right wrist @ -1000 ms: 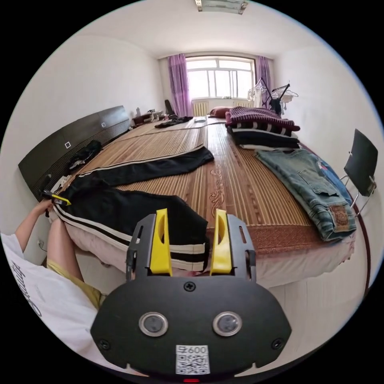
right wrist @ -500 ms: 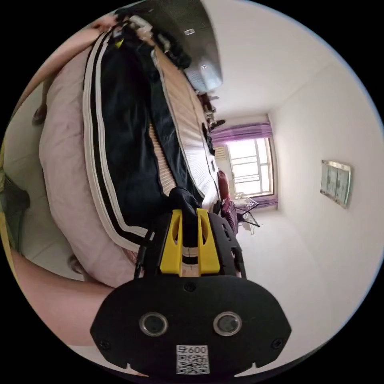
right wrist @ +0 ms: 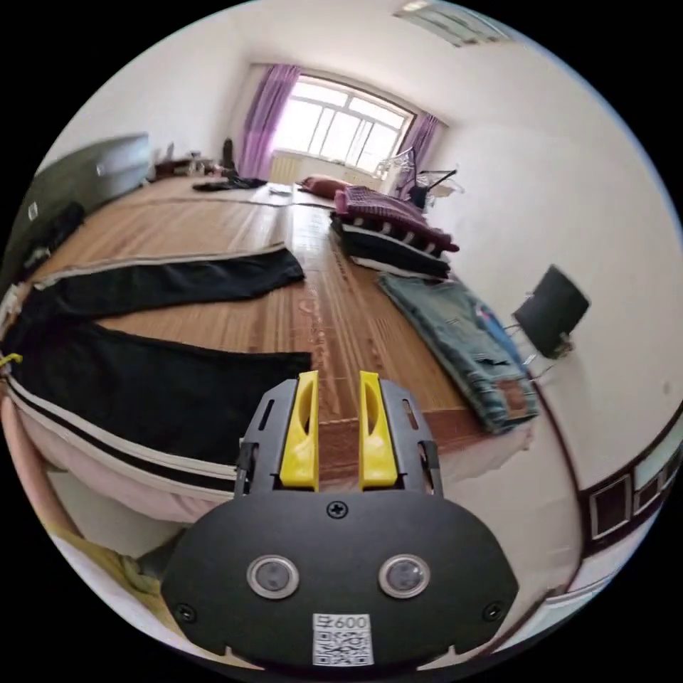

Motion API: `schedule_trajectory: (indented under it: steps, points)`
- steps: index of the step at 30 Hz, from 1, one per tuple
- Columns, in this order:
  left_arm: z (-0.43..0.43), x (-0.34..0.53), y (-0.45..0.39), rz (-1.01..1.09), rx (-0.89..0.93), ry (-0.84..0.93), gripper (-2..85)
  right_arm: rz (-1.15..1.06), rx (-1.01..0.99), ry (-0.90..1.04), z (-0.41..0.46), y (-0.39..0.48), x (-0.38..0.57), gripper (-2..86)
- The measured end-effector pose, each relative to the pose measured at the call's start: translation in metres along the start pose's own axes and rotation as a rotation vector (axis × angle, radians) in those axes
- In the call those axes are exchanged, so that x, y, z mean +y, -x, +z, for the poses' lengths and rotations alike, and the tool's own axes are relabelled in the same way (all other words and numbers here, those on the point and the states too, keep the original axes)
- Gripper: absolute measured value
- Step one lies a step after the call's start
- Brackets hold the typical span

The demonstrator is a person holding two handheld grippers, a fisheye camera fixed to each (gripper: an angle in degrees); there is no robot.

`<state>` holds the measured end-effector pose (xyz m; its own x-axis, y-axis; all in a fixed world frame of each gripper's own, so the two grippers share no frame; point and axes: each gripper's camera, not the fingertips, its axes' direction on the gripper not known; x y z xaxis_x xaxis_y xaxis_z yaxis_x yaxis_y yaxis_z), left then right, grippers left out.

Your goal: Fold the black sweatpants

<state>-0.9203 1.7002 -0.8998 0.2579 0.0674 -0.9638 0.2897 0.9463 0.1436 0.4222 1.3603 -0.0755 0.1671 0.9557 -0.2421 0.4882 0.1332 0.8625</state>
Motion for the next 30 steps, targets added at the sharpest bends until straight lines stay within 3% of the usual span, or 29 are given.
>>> schedule_trajectory:
  steps: [2,6,11,14,21,22,26,30]
  points:
    - [-0.001,0.006,0.003,0.001,-0.016,0.003,0.1,0.027,-0.182,-0.003,0.010,-0.003,0.002,1.0]
    - [0.000,0.022,-0.002,0.043,-0.101,0.006,0.1,-0.006,-0.111,0.152,0.059,0.011,0.004,-0.5]
    - [0.002,0.038,0.002,0.058,-0.155,0.038,0.0,0.164,0.127,-0.053,0.024,0.014,0.007,-0.8]
    - [0.003,0.055,0.005,0.085,-0.183,0.022,0.0,0.126,0.003,-0.182,0.003,0.024,0.001,-0.8]
    - [0.017,0.093,-0.015,0.254,-0.394,0.032,0.1,0.056,-0.140,-0.177,0.039,0.043,-0.065,-0.9]
    - [0.018,0.095,-0.013,0.254,-0.396,0.034,0.1,0.026,-0.127,-0.152,0.056,0.056,-0.086,-0.9]
    - [0.012,0.114,0.024,0.182,-0.309,0.005,0.2,-0.619,0.118,-0.044,0.117,0.184,-0.136,-0.9]
    - [0.015,0.131,0.035,0.178,-0.355,0.003,0.4,-0.678,0.261,0.105,0.197,0.230,-0.176,-0.9]
